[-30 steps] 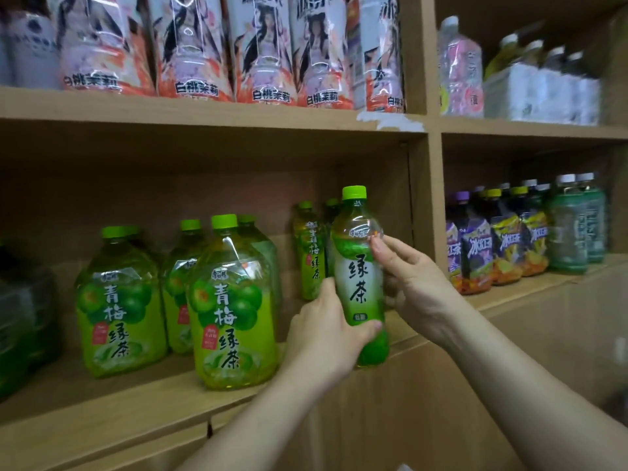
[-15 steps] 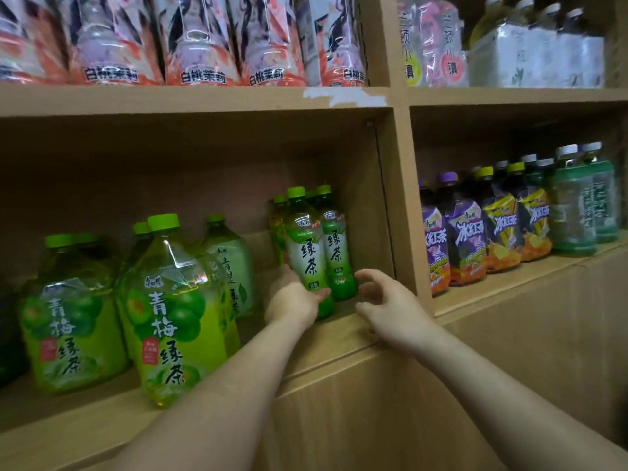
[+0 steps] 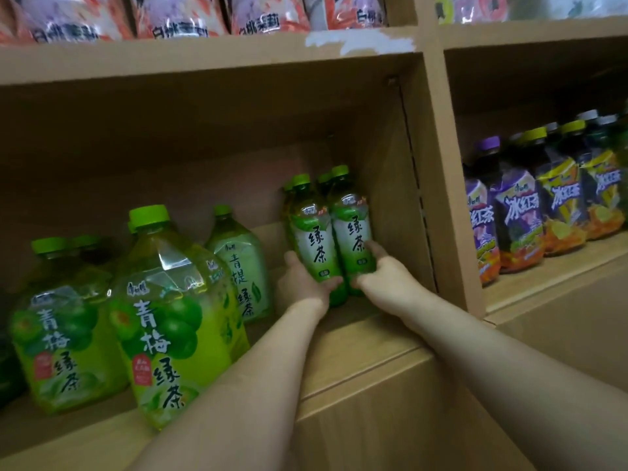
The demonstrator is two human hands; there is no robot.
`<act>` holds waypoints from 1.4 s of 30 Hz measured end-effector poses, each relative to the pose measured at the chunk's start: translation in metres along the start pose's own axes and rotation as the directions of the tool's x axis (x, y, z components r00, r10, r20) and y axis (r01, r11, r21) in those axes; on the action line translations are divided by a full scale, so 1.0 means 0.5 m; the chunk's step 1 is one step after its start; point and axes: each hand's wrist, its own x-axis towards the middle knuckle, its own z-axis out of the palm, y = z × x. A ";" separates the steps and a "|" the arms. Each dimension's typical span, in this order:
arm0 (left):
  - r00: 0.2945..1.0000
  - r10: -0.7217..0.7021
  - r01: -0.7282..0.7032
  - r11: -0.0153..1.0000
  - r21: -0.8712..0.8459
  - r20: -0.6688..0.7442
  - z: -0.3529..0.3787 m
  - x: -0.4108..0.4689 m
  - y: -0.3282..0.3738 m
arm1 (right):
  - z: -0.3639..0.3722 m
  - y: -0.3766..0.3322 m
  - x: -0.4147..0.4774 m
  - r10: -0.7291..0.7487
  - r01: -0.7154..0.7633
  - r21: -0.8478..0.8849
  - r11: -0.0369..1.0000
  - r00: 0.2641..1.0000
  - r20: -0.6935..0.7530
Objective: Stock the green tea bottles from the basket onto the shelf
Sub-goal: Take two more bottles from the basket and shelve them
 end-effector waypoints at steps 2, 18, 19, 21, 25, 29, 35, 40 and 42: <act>1.000 -0.001 0.001 1.000 -0.008 -0.006 0.003 -0.004 -0.004 | -0.006 -0.008 -0.010 0.012 -0.013 0.034 0.999 1.000 0.003; 0.587 0.749 -0.783 0.622 0.021 -0.309 -0.303 -0.246 0.076 | -0.007 -0.177 -0.210 -0.167 -0.139 0.674 0.726 0.914 0.369; 0.544 0.765 -0.788 0.607 0.101 -0.345 -0.334 -0.251 0.049 | 0.010 -0.187 -0.214 -0.173 -0.139 0.634 0.761 0.898 0.404; 0.531 0.747 -0.715 0.648 0.263 -0.399 -0.387 -0.246 -0.013 | 0.054 -0.205 -0.224 -0.143 -0.125 0.529 0.839 0.888 0.437; 0.844 0.435 -0.431 0.898 0.085 -0.313 -0.445 -0.206 -0.119 | 0.134 -0.235 -0.241 -0.136 0.022 0.319 0.947 0.931 0.338; 0.965 0.262 -0.263 0.952 -0.157 -0.023 -0.444 -0.191 -0.169 | 0.182 -0.250 -0.253 -0.322 0.324 0.016 0.946 0.932 0.168; 0.930 0.301 -0.187 0.881 -0.435 0.210 -0.451 -0.162 -0.187 | 0.247 -0.245 -0.246 -0.303 0.298 -0.424 0.855 0.951 0.058; 0.821 0.567 -0.524 0.796 0.304 -0.068 -0.483 -0.114 -0.205 | 0.253 -0.226 -0.207 -0.255 0.195 -0.497 0.846 0.965 -0.054; 0.786 0.612 -0.459 0.676 0.577 -0.091 -0.496 -0.086 -0.222 | 0.248 -0.219 -0.183 -0.222 0.155 -0.499 0.852 0.972 -0.076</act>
